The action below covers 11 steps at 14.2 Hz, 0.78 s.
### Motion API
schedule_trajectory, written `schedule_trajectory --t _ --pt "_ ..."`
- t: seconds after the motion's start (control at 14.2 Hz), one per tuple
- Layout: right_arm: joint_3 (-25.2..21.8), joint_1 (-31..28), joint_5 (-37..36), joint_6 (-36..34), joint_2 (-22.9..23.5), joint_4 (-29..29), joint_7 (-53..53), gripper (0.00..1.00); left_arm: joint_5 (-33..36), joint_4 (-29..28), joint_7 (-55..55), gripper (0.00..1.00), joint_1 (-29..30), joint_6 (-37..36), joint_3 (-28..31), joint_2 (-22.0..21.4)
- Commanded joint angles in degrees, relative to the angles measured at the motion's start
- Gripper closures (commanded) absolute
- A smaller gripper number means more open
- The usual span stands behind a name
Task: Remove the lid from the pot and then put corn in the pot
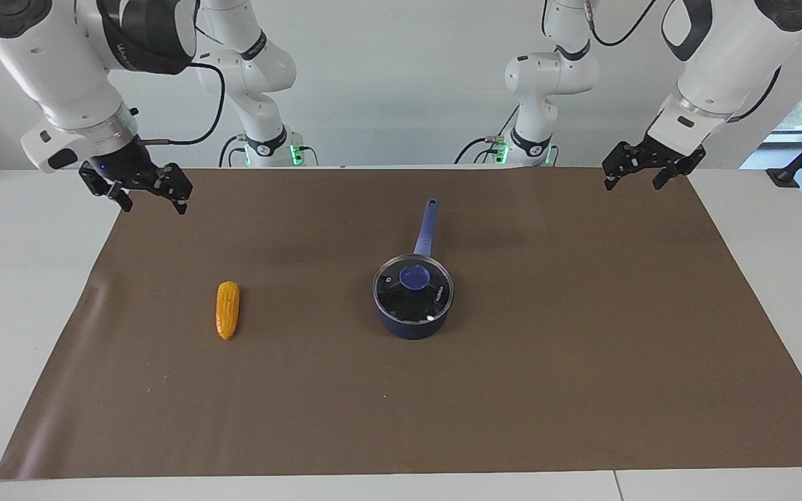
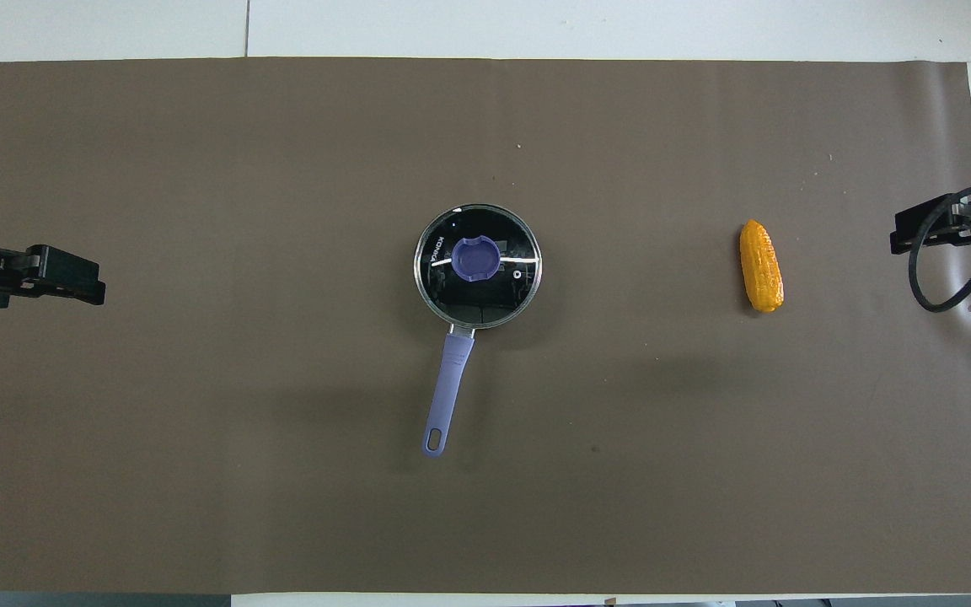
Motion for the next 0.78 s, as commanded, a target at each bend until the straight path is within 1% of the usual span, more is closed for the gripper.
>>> schedule_trajectory --t 0.0,0.35,0.56,0.64,0.71 --pt "-0.06 -0.18 0.86 -0.84 0.41 0.67 -1.37 0.0 -0.66 -0.9 -0.36 0.0 1.13 0.81 -0.86 -0.66" --pt "-0.15 0.43 0.86 -0.58 0.33 0.5 -0.84 0.0 -0.75 -1.26 -0.44 0.0 0.34 1.77 -0.86 -0.84" --pt "-0.06 0.52 0.86 -0.67 -0.2 -0.03 -0.84 0.0 -1.54 -0.55 -2.45 0.0 -3.08 3.52 -0.86 -0.32" --pt "-0.06 0.61 0.86 -0.75 -0.2 -0.12 -0.84 0.0 -2.24 0.32 -4.82 0.0 -4.92 4.4 -0.86 0.38" --pt "-0.06 0.61 0.86 -1.54 -0.46 -0.29 -0.93 0.0 -3.2 2.33 -7.36 0.0 -7.9 4.93 -0.94 3.52"
